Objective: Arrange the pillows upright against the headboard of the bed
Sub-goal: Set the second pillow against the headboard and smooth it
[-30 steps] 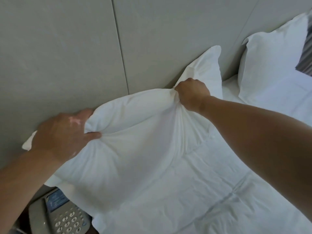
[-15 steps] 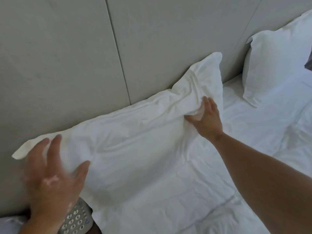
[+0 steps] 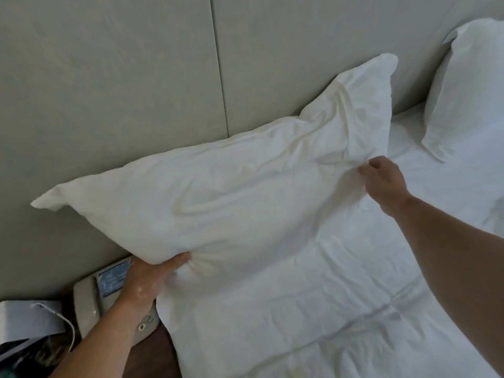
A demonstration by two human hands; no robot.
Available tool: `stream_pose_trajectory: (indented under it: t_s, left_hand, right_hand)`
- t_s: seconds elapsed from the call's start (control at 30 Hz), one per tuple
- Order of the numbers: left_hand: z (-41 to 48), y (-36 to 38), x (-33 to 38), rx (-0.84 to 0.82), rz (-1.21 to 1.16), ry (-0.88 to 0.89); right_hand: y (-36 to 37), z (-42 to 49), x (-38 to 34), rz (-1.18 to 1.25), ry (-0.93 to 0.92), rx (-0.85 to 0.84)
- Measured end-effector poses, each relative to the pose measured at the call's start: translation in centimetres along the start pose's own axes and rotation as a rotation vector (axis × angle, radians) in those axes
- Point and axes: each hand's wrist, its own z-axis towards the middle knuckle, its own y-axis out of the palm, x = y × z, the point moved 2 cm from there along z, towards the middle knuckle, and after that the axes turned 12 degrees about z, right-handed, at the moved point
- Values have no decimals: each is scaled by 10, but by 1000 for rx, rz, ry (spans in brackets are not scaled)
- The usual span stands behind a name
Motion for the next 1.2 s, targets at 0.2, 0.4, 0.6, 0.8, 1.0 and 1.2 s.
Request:
stream_pose_trajectory:
  t_s: [0.2, 0.4, 0.6, 0.8, 1.0, 1.2]
  left_hand:
    - [9, -42, 60, 166, -339, 304]
    - [10, -52, 104, 181, -199, 310]
    - [-24, -47, 92, 40, -96, 152]
    - [-89, -36, 57, -131, -230, -76]
    - [-161, -11, 12, -134, 28, -121]
    - [-177, 36, -57, 14, 282, -204]
  right_hand:
    - [14, -1, -111, -487, -717, -227]
    - [63, -13, -147, -1039, -598, -601]
    - [69, -40, -114, -1257, -624, -579]
    - [20, -104, -89, -1451, -584, -670]
    - [-40, -166, -40, -1431, -388, -893]
    - [-71, -168, 17, -1245, -177, -1030]
